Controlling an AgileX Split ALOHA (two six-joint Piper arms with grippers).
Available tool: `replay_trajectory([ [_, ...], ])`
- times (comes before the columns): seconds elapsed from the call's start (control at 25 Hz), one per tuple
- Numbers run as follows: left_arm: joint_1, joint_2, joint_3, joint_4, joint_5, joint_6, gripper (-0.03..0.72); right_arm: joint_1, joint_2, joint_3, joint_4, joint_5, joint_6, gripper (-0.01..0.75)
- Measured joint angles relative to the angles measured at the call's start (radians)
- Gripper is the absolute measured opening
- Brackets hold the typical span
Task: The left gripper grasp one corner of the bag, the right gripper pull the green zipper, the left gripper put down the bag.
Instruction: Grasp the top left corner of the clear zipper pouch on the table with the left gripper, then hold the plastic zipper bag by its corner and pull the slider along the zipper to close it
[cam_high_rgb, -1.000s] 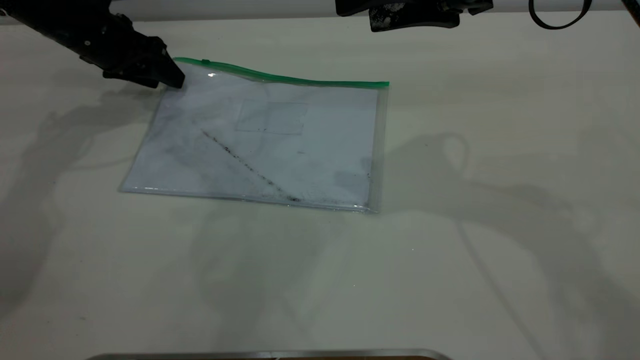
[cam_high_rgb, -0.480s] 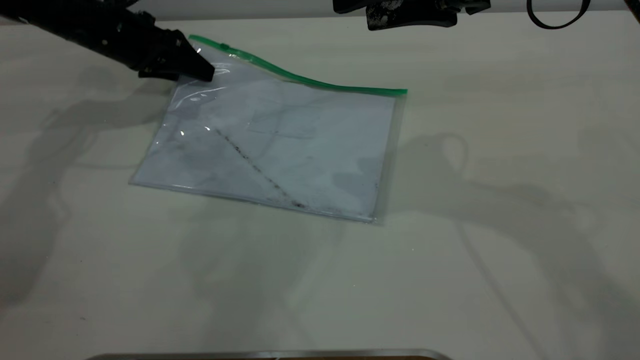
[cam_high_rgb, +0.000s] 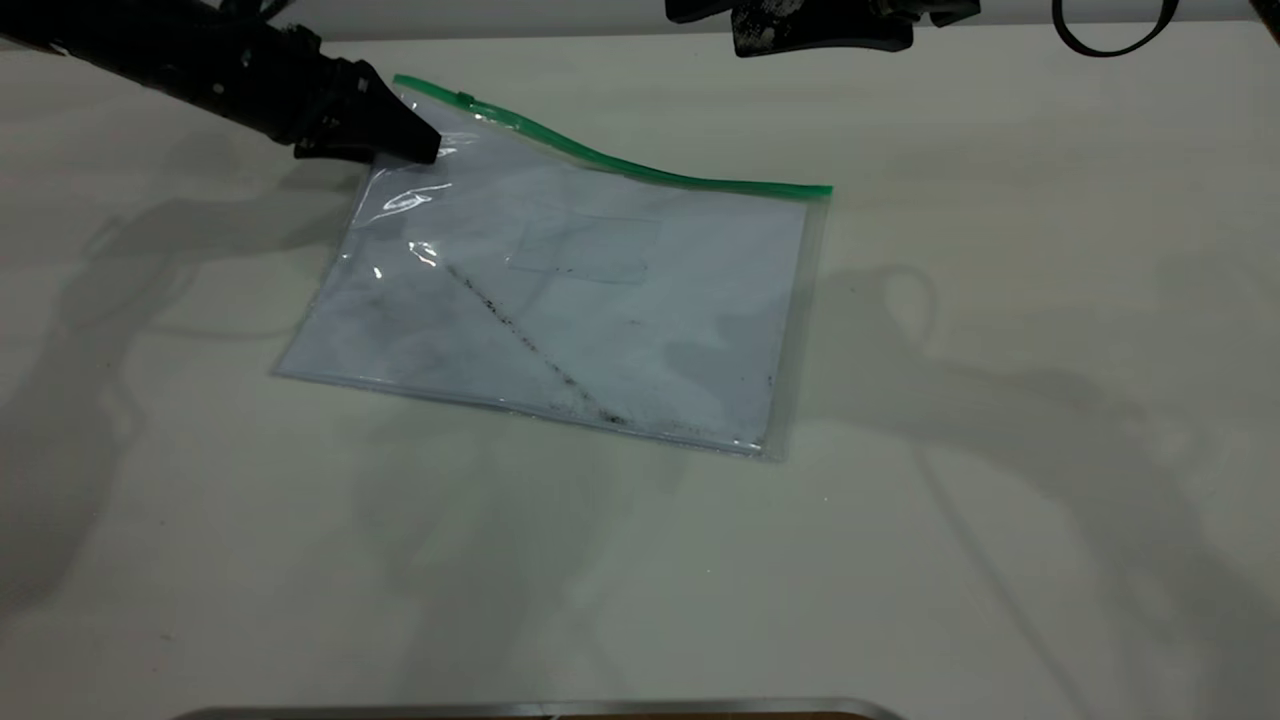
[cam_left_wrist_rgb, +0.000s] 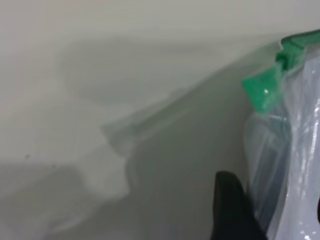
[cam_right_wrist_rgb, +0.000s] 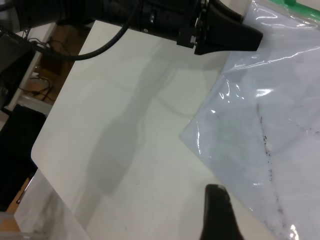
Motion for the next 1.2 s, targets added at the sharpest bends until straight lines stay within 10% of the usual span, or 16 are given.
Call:
replay_trajectory([
  [0.76,-0.051,-0.003,-0.001,-0.005,0.162,0.208,0.059,0.0,0.023,-0.068,0.056,-0.103,-0.197,0.534],
  [1.2,-0.174,-0.135,-0.001,0.032,0.305,0.469,0.053,0.0,0.078,-0.119,0.056,-0.123,-0.346,0.534],
])
